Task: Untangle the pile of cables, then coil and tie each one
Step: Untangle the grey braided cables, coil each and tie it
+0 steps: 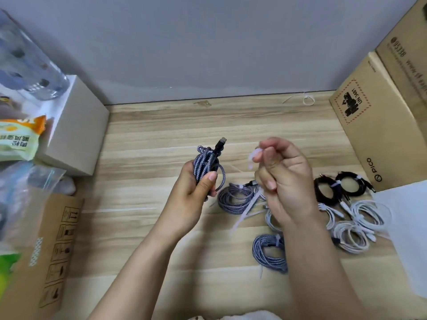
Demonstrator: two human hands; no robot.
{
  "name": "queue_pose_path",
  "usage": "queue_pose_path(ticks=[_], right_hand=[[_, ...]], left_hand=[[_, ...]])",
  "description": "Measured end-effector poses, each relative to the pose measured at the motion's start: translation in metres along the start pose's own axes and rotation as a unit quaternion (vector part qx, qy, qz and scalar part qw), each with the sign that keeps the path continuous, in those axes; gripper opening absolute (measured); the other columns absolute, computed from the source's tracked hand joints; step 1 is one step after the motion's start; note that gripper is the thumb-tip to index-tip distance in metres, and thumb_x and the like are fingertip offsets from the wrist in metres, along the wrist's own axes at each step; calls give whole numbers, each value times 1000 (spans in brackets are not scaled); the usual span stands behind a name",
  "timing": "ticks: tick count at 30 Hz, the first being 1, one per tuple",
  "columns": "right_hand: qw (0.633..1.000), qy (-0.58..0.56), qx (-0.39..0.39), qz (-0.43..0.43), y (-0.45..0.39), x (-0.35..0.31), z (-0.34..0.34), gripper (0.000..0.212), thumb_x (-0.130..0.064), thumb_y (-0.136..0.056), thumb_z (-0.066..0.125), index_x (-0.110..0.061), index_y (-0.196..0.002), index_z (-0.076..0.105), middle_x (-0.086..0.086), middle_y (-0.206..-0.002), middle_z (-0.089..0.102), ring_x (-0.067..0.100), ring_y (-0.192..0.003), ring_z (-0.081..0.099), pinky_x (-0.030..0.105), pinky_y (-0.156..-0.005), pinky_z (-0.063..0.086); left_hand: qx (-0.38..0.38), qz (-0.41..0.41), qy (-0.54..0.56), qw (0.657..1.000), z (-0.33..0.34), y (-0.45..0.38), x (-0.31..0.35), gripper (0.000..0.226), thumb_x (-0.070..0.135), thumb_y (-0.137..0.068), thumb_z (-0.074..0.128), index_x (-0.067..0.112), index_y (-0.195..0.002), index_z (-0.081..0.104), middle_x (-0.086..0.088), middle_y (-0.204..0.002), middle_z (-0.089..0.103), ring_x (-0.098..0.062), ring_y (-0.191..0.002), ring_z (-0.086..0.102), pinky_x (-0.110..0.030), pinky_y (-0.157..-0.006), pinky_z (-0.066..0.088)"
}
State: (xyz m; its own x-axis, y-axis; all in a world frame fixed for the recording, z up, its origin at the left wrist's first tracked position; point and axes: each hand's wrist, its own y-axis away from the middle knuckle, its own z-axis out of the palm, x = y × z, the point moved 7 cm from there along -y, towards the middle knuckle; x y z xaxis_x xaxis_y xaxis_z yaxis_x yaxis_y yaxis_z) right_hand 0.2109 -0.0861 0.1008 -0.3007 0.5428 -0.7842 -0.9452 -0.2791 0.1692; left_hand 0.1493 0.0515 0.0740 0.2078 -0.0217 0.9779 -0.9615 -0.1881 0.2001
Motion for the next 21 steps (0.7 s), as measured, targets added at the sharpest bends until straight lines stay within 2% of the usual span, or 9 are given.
queue_pose_path(ticks=[3, 5, 8, 12, 13, 16, 18, 19, 21], right_hand=[[998, 23, -49, 43, 26, 28, 25, 8, -23, -65, 66, -21, -71, 71, 1, -60, 65, 1, -32, 29, 12, -38, 26], [997, 48, -48, 40, 35, 37, 32, 6, -18, -72, 63, -18, -77, 65, 2, -61, 65, 2, -33, 32, 15, -40, 28], [995, 98, -28, 0, 45, 35, 40, 7, -9, -76, 59, -10, -83, 56, -1, -58, 64, 2, -35, 37, 16, -42, 31], [984, 162, 6, -78, 64, 27, 52, 19, 9, -84, 57, -9, -80, 56, -6, -55, 61, 1, -46, 52, 12, -42, 38], [979, 180, 16, -98, 67, 26, 53, 19, 7, -84, 60, -11, -80, 58, -5, -59, 61, 2, -48, 54, 14, -44, 41], [958, 254, 31, -130, 71, 25, 50, 10, -16, -76, 70, -24, -75, 65, 21, -82, 61, 9, -54, 61, 25, -55, 49], [950, 282, 37, -127, 74, 25, 49, 9, -26, -72, 73, -30, -77, 66, 27, -83, 60, 21, -54, 60, 33, -56, 49], [948, 292, 41, -123, 73, 25, 47, 9, -29, -71, 72, -31, -76, 65, 24, -77, 61, 26, -52, 55, 33, -53, 45], [934, 328, 46, -137, 77, 23, 48, 10, -31, -73, 69, -26, -70, 61, 4, -60, 61, 17, -46, 47, 25, -46, 35]], left_hand=[[-3, 14, 0, 1000, 1, 16, 5, 8, 14, -95, 46, 18, -102, 47, 7, -79, 52, -1, -63, 51, -11, -60, 40], [0, 27, 3, 1000, 0, 25, 10, 10, 13, -96, 47, 22, -101, 48, 14, -74, 56, 2, -64, 52, -9, -59, 40], [4, 41, 1, 999, -3, 37, 18, 14, 10, -95, 47, 23, -101, 46, 15, -72, 60, 7, -63, 54, -9, -59, 40], [-2, 51, 3, 999, -6, 55, 25, 22, 4, -95, 46, 25, -103, 46, 13, -82, 58, 8, -65, 55, -9, -60, 42], [-2, 54, -2, 999, -7, 59, 26, 23, 5, -95, 47, 26, -103, 46, 13, -85, 57, 9, -66, 55, -9, -61, 42], [0, 64, -10, 998, -11, 66, 29, 20, 9, -95, 49, 28, -101, 46, 15, -84, 57, 9, -67, 55, -9, -62, 42], [3, 78, -17, 997, -16, 72, 31, 18, 11, -94, 50, 27, -101, 46, 16, -83, 57, 7, -67, 55, -9, -63, 42], [1, 80, -15, 997, -17, 73, 32, 16, 12, -94, 50, 26, -101, 47, 15, -81, 57, 6, -66, 54, -10, -63, 42], [-9, 83, 3, 997, -19, 77, 35, 14, 11, -94, 50, 23, -102, 48, 11, -80, 55, 3, -65, 52, -10, -62, 41]])
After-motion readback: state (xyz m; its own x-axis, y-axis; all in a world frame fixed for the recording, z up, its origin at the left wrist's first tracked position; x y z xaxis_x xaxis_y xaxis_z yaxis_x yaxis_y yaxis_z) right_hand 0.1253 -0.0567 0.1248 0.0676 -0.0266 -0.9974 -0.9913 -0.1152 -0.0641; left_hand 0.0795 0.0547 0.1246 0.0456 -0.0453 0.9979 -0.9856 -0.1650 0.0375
